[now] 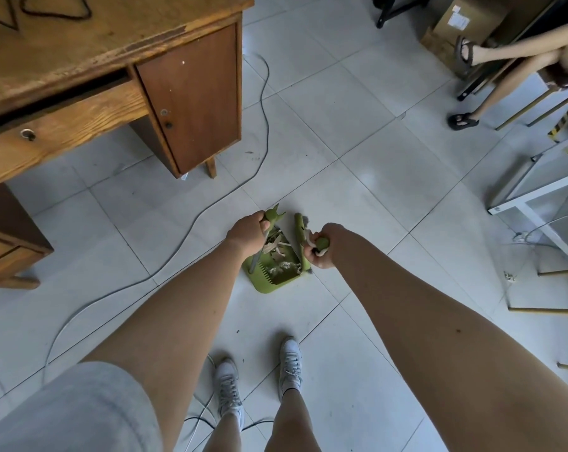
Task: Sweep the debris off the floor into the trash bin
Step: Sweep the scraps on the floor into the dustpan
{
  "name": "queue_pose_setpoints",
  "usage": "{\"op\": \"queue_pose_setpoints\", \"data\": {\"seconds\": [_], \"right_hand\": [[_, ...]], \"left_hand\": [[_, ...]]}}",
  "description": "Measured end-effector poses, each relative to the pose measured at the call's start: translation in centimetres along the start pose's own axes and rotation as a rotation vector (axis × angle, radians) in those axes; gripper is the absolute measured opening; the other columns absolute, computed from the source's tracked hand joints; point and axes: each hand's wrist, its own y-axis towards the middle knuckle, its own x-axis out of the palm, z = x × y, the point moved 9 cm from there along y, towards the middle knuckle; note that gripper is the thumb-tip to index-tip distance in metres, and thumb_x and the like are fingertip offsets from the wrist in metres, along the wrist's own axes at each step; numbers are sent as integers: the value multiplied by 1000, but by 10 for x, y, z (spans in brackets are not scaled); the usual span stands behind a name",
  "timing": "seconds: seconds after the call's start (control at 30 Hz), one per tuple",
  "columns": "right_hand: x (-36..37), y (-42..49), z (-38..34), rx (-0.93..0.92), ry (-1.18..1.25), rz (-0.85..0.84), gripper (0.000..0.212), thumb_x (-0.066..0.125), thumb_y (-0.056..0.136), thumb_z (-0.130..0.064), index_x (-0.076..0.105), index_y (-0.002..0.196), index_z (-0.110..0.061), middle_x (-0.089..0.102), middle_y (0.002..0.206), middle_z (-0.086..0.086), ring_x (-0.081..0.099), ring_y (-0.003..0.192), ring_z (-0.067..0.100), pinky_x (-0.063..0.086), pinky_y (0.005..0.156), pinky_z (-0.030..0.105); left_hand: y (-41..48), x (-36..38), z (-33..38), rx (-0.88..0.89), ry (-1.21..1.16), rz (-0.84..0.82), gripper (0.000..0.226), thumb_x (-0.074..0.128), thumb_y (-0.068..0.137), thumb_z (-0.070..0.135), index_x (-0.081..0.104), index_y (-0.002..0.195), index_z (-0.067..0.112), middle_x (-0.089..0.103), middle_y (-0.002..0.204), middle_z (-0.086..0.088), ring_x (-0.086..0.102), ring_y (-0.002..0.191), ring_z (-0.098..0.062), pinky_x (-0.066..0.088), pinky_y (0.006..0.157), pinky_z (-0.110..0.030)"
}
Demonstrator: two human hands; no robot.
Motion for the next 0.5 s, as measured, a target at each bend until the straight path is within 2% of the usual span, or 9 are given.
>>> {"op": "queue_pose_setpoints", "data": {"seconds": [0.1,0.17,0.3,0.37,0.43,0.5], "right_hand": [[10,-8,-6,3,6,-38,33,26,98,-10,57,93,-21,46,35,1,34,23,14,34,32,12],[17,-14,-7,6,6,-65,32,25,95,-6,53,85,-15,46,36,2,34,22,15,33,31,12],[32,-29,-9,19,-12,-104,26,28,98,-8,52,89,-13,47,37,3,35,20,14,35,29,13],[35,-36,-15,29,-26,-117,23,28,99,-10,49,90,-14,46,41,1,38,25,12,34,28,13],[36,-45,-23,38,-49,-122,22,27,99,-11,47,91,-14,44,54,-3,38,39,6,34,29,11],[38,-52,-30,20,-109,-132,24,26,98,-10,49,97,-17,45,56,-3,37,39,6,32,30,10]], "left_hand": [[-1,0,1,5,-8,4,35,27,104,24,50,127,10,59,123,-16,54,116,-34,45,99,-46],[-2,0,0,1,-18,6,35,27,104,24,50,127,11,59,123,-15,54,116,-34,44,100,-47],[-2,-1,-1,-4,-19,9,37,28,104,26,49,132,14,58,127,-15,52,119,-34,43,102,-46],[-1,0,-1,-9,-15,8,37,28,104,27,48,132,14,58,128,-15,53,119,-35,43,102,-46],[-1,1,-1,-15,-19,3,38,27,104,28,48,132,14,58,128,-15,53,120,-34,43,102,-46],[0,1,-1,-13,-16,7,38,28,104,28,48,132,14,58,128,-15,53,119,-34,43,102,-46]]}}
